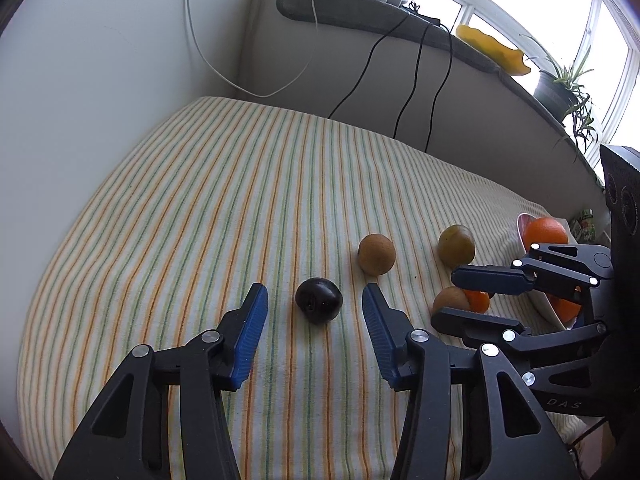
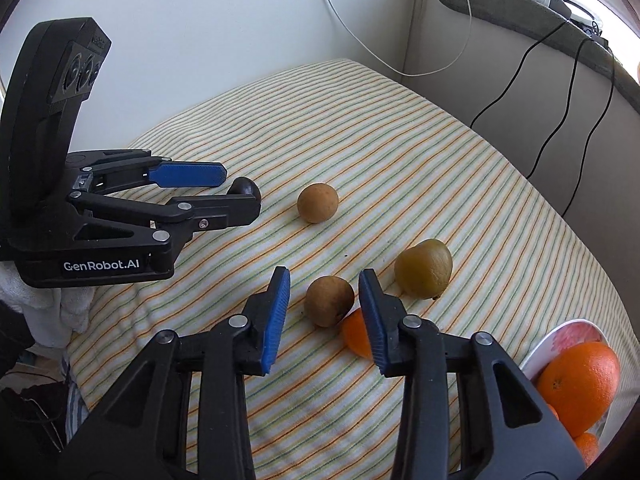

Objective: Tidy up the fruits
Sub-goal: 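Move the left tool to a dark plum while the right tool moves to a small brown kiwi, then close the left tool on the plum while the right tool closes on the kiwi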

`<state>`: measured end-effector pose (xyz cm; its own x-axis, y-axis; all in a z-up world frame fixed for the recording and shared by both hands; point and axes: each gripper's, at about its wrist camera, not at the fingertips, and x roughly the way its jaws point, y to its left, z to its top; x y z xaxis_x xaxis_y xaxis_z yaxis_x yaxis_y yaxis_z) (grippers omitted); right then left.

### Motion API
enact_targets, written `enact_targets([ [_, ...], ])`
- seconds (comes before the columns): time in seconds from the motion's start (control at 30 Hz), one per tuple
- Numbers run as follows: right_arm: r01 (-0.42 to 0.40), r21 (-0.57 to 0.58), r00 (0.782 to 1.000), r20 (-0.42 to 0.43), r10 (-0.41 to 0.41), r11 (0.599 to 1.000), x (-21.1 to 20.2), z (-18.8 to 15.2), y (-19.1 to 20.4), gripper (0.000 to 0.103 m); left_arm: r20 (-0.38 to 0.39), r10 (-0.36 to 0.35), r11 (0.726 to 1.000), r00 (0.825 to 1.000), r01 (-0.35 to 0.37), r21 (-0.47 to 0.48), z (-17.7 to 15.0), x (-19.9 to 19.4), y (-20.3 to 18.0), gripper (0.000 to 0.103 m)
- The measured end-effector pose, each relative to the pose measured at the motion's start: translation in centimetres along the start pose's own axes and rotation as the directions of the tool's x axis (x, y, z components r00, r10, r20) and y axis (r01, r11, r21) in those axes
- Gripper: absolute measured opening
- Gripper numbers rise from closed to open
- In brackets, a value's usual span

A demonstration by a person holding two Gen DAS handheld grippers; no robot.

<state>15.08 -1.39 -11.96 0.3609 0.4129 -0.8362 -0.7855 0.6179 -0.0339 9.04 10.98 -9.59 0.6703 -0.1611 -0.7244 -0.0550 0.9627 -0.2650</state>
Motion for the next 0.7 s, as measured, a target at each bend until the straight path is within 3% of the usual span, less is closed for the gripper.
enact_targets([
  [0.2,0.009,-0.032,1.000,-0.019,-0.010,0.999,0.5,0.3,0.3,0.037,-0.006,0.003,1.000,1.000,-0.003,0.016,0.2,0.4,-0.2,0.036],
  [0.4,0.029,-0.076,0.999,-0.043,-0.032,0.997,0.5,0.6,0.9,0.028,-0.012,0.004,1.000,1.000,-0.004,0.028,0.2,0.6,-0.3,0.023],
  [0.7,0.027,-0.059,0.999,-0.017,-0.028,0.998,-0.4,0.3,0.6,0.027,0.004,0.001,1.000,1.000,-0.001,0.027,-0.1,0.0,-0.4,0.023],
])
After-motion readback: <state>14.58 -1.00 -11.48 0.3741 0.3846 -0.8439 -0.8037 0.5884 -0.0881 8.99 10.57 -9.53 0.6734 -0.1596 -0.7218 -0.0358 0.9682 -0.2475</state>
